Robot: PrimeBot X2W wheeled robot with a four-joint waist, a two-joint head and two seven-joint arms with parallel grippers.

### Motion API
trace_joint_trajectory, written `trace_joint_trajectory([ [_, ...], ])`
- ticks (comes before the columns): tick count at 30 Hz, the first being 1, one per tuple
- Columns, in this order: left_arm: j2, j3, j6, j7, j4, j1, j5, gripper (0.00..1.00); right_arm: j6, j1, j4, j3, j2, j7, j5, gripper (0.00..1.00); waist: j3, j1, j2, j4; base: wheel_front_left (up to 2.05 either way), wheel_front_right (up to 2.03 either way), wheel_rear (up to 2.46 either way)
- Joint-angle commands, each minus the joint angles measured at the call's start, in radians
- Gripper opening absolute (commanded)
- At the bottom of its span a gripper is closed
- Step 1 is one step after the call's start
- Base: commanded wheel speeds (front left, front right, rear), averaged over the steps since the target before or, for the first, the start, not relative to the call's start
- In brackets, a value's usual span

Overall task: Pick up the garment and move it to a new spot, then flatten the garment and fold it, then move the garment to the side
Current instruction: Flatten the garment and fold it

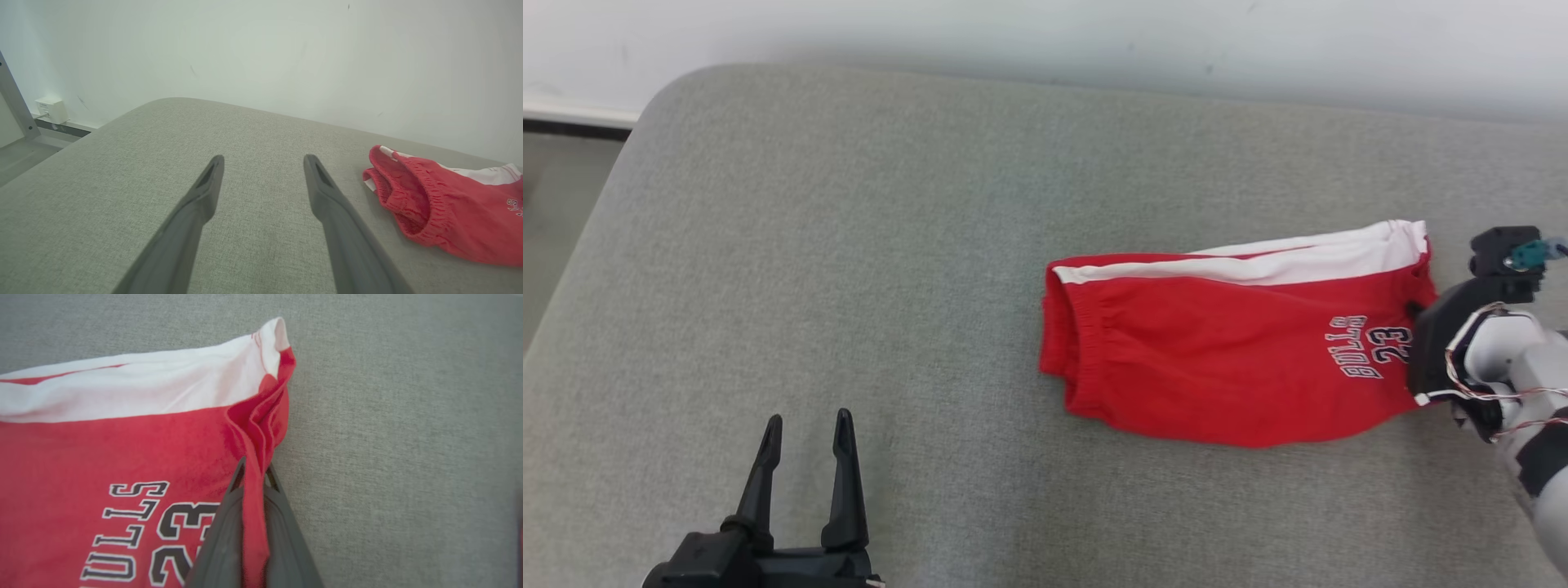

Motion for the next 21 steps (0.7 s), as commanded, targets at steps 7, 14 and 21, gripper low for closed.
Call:
trace_joint_trajectory([
  [7,0.000,-0.010,0.006,-0.003,0.010,0.024,-0.003,1.00,-0.004,0.028,0.020,-0.016,-0.064,-0.037,-0.040,0.00,-0.056,-0.0001,-0.0001,-0.052,0.00,0.00,0.00],
  [14,0.000,-0.021,0.010,-0.003,0.011,0.026,-0.008,1.00,-0.003,0.017,0.033,-0.029,-0.121,-0.072,-0.100,0.00,-0.057,-0.0001,-0.0001,-0.060,0.00,0.00,0.00],
  [21,0.000,-0.022,0.009,-0.003,0.025,0.038,-0.012,1.00,-0.003,0.033,-0.031,-0.021,-0.082,-0.092,-0.145,0.00,-0.087,-0.0001,-0.0001,-0.063,0.00,0.00,0.00],
])
